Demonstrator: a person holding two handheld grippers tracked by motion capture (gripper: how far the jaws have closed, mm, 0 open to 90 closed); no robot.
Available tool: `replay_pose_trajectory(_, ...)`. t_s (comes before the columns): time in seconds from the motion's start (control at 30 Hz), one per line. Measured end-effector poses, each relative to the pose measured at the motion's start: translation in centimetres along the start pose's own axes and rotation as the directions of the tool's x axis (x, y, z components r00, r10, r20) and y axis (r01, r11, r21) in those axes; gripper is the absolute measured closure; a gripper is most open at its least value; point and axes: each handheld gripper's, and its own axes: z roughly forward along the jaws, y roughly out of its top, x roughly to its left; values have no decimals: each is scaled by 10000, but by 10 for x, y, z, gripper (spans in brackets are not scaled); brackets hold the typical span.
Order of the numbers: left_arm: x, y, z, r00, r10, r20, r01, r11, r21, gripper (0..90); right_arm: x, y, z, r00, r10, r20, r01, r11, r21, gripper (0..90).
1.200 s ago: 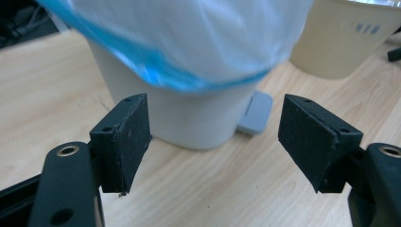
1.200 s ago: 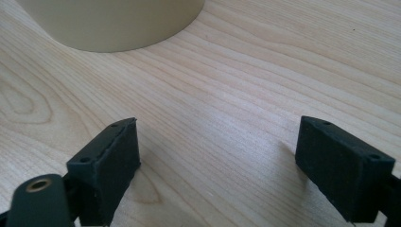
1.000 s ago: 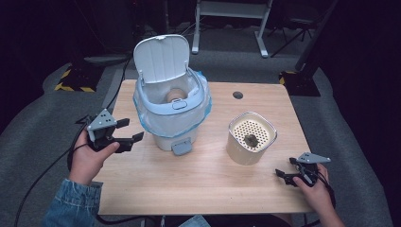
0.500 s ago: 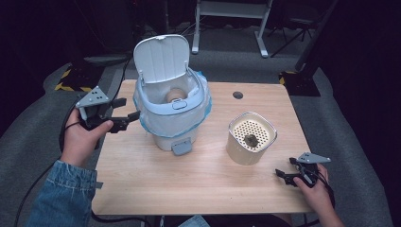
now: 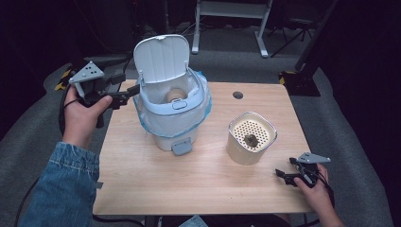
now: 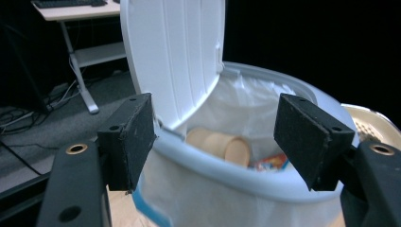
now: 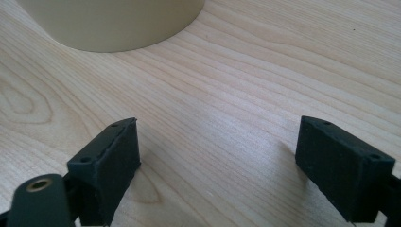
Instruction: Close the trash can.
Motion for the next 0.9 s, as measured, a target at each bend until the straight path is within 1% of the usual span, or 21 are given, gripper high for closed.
replay_pose_trajectory(0.1,3,8,8,10000,51,-38,-51,10000,-77,299,0,0,0,10000,0,0,0,10000,-2,147)
replay_pose_trajectory(0.23,8,20,18,9989,113,-466,-118,9999,-116,297,0,0,0,10000,0,0,0,10000,-2,146)
replay_pose_trajectory(0.3,11,25,23,9981,68,-606,-73,9999,-86,273,0,0,0,10000,1,0,-1,10000,-1,147)
replay_pose_trajectory(0.37,15,29,28,9973,149,-721,-151,9999,-23,269,0,0,0,10000,0,-1,0,10000,-3,147)
replay_pose_trajectory(0.4,17,30,31,9976,221,-656,-224,9997,-29,260,0,0,0,10000,-1,0,1,10000,-3,146)
replay_pose_trajectory(0.5,23,34,39,9982,133,-590,-138,9999,-87,251,0,0,0,10000,0,1,0,10000,-5,147)
replay_pose_trajectory(0.57,25,36,42,9987,117,-495,-124,9998,-139,259,0,0,0,10000,1,1,-1,10000,-3,147)
replay_pose_trajectory(0.63,26,38,46,9995,90,-304,-97,9997,-224,278,0,0,0,10000,0,1,0,10000,-4,147)
replay_pose_trajectory(0.67,27,39,47,9997,102,-241,-110,9994,-325,281,0,0,0,10000,0,0,0,10000,-4,147)
replay_pose_trajectory(0.7,27,39,48,9998,173,-115,-178,9990,-414,297,0,0,0,10000,3,0,-3,10000,-4,146)
replay_pose_trajectory(0.73,27,41,49,9996,273,-91,-276,9988,-405,315,0,0,0,10000,0,0,0,10000,-4,146)
replay_pose_trajectory(0.8,27,42,49,9989,476,-39,-476,9985,-286,313,0,0,0,10000,24,-3,-24,10000,-12,146)
replay_pose_trajectory(0.9,27,43,47,9984,526,186,-523,9984,-195,324,0,0,0,10000,24,-3,-24,10000,-12,147)
